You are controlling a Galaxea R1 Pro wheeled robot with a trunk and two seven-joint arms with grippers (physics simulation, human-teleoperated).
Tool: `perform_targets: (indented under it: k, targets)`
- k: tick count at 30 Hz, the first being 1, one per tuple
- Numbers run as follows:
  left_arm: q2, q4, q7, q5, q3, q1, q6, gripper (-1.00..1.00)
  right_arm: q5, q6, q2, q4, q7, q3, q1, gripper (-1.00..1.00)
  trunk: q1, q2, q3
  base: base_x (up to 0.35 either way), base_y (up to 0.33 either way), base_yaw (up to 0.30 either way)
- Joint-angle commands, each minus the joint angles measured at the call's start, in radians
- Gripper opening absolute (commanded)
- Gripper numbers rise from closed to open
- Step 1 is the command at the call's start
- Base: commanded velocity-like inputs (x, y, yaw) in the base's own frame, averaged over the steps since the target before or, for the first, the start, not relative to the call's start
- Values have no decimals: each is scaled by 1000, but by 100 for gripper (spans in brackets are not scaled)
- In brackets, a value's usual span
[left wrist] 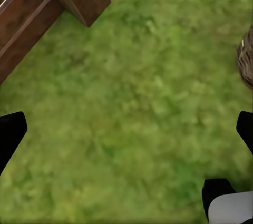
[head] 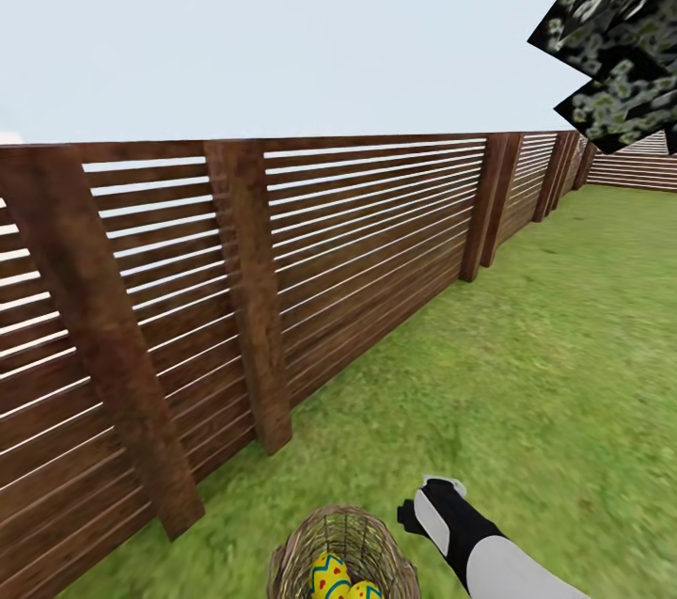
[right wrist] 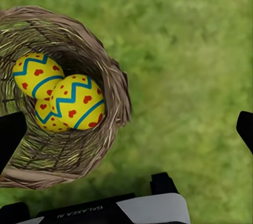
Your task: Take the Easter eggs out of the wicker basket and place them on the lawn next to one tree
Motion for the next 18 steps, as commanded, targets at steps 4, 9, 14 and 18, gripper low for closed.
perform_targets:
  k: [4, 9, 14, 18]
  targets:
    - [2, 0, -6, 10, 2, 0, 1, 100, -9, -6, 2, 4, -6, 5, 0, 100, 16, -29, -14, 0, 0, 0]
    - [4, -1, -6, 11, 2, 0, 1, 100, -9, -31, 5, 6, -6, 7, 0, 100, 35, -64, -30, 0, 0, 0]
    - [5, -1, -6, 10, 2, 0, 3, 100, -9, -43, 6, 8, -6, 12, 0, 100, 54, -99, -45, 0, 0, 0]
    - [5, -1, -6, 11, 2, 0, 11, 100, -9, -77, 6, 30, -5, 18, 0, 100, 69, -127, -58, 0, 0, 0]
